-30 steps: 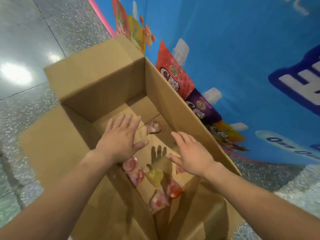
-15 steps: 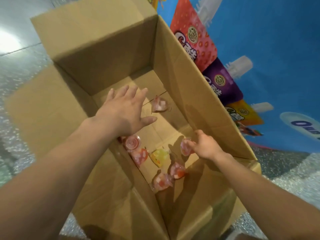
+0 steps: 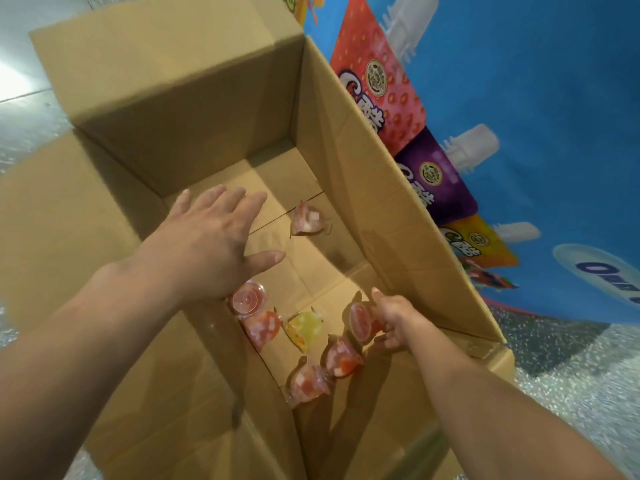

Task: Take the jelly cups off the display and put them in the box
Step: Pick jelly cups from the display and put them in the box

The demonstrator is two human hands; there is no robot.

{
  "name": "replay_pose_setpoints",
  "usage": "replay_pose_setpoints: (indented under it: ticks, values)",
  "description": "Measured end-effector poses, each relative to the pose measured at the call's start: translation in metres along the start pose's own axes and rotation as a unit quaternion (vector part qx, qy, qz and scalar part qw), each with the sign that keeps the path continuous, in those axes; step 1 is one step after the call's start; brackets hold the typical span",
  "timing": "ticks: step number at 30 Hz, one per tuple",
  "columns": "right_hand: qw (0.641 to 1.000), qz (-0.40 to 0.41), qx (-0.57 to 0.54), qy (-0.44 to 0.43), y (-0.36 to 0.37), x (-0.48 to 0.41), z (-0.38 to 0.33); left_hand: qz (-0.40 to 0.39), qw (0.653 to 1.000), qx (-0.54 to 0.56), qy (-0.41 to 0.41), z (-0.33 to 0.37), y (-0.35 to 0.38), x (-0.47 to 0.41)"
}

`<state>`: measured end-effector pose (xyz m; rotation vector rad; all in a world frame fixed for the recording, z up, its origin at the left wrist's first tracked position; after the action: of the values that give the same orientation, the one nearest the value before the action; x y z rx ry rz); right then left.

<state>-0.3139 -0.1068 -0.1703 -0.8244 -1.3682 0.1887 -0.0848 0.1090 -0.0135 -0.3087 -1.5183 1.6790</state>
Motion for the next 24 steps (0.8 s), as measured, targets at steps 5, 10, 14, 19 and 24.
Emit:
replay_pose_setpoints:
  ticks: [5,10,14,19,24]
  values:
    - [0.999,0.019,0.028,-0.036,0.012,-0.017,0.007,-0.007,1.0,0.008,0.002,0.004,-0.003,0.003]
    - [1.0,0.021,-0.003,-0.017,0.014,-0.032,0.008,-0.014,1.0,0.021,0.006,0.008,-0.005,0.002]
    - [1.0,0.003,0.003,0.015,0.012,-0.043,0.01,-0.025,0.999,0.017,0.01,0.012,-0.007,0.001]
    - [0.996,-0.001,-0.05,0.068,0.021,-0.047,0.007,-0.04,0.999,0.017,0.005,0.012,-0.007,0.002]
    - [0.994,-0.026,-0.101,0.032,0.021,-0.022,0.001,-0.053,0.999,0.008,-0.004,0.002,-0.002,0.005]
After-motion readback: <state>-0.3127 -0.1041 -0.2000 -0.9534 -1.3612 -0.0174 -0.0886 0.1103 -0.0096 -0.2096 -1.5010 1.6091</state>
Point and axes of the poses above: each hand's wrist, its own x-axis away from the middle knuckle, its own y-axis out of the palm, z = x × y, the point moved 1 cm from there along -x, towards the middle knuckle, and after that the axes turned 14 degrees about z, right-handed, at the moved point
